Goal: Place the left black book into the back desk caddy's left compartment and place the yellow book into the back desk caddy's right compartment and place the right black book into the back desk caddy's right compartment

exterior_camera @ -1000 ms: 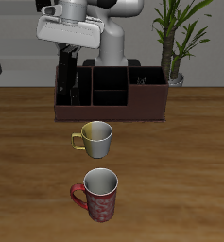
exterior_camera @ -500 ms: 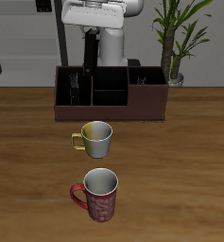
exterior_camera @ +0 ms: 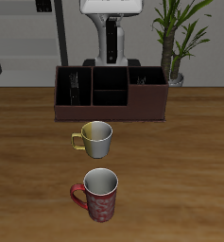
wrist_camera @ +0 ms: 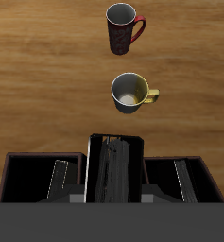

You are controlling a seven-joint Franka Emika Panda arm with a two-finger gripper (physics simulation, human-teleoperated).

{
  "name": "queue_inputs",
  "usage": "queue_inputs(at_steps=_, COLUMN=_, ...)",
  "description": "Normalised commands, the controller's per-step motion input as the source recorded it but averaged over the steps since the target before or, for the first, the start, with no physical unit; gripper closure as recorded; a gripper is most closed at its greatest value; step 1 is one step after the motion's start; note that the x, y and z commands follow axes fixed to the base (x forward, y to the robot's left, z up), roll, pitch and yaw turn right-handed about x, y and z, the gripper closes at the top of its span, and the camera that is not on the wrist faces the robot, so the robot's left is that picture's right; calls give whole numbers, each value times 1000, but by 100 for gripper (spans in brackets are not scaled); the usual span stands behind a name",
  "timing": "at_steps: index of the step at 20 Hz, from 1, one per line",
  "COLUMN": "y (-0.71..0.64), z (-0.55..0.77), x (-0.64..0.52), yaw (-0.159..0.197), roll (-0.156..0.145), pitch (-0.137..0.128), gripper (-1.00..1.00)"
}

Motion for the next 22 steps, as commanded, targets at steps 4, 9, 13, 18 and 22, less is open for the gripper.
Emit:
queue_inputs(at_steps=4, y=525, z=-45, x=-138, yaw=-7, roll=21, pitch=45, gripper=100)
queue_inputs(at_steps=9, y=432, z=-14, x=-133, yaw=-29, roll=26, pitch=36, gripper=100)
queue_inputs(at_steps=13, y=322, z=59, x=-74, yaw=-10, roll=28, pitch=10, gripper=100)
queue_inputs(at_steps=18, y=264, z=-3, x=-18, yaw=-45, roll=40, pitch=44, gripper=100)
queue_inputs(at_steps=22, y=211, z=-88, x=-14, yaw=-2, roll=27, pitch=-14, gripper=100)
